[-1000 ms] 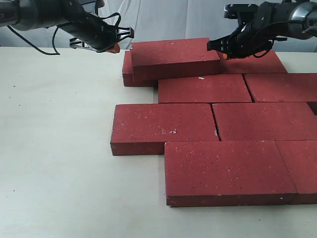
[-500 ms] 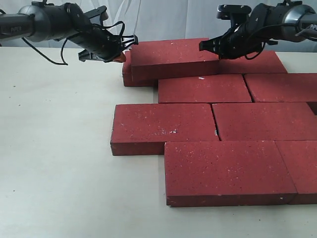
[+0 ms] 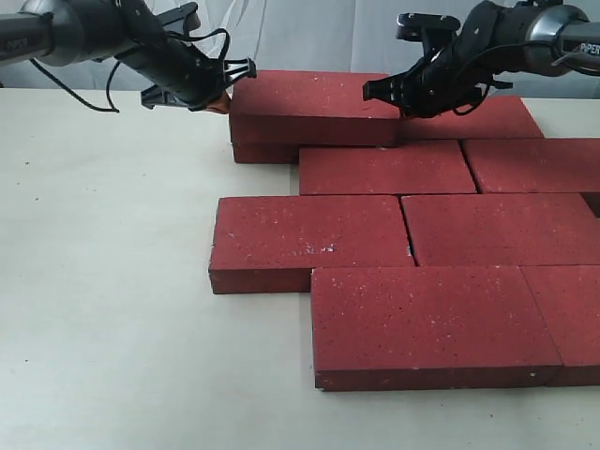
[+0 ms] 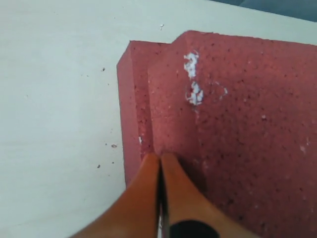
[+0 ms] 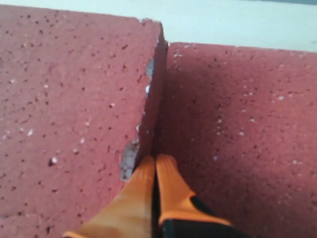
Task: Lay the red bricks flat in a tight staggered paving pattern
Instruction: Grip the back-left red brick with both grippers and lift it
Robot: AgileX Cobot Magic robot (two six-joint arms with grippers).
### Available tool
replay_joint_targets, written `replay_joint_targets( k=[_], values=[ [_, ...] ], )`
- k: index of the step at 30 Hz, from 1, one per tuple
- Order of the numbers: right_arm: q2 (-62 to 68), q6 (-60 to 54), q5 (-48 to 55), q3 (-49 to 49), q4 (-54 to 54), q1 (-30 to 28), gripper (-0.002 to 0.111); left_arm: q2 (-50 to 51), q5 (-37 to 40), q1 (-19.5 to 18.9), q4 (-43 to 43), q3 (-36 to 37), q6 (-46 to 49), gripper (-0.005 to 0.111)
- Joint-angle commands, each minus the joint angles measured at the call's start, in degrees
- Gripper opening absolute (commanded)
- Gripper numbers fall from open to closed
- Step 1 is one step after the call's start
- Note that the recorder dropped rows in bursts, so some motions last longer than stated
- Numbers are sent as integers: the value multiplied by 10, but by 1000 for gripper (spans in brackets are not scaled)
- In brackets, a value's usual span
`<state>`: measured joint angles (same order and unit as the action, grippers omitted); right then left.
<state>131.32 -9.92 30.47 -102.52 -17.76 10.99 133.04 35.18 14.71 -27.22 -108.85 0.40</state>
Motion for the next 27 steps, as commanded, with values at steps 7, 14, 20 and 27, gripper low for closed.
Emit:
replay_joint_targets(
  k=[7, 14, 20, 27],
  values=[
    [-76, -6, 63, -1, -10, 59, -1, -65, 104, -23, 42, -7, 6, 0],
    [-97, -3, 75, -1, -26, 115, -1, -119, 166, -45, 72, 18, 6, 0],
    [-97, 1, 67, -1, -42, 167, -1, -186, 141, -74, 76, 104, 18, 0],
    [-97, 8, 32, -1, -44, 228, -1, -241, 74, -125, 56, 234, 19, 0]
  ],
)
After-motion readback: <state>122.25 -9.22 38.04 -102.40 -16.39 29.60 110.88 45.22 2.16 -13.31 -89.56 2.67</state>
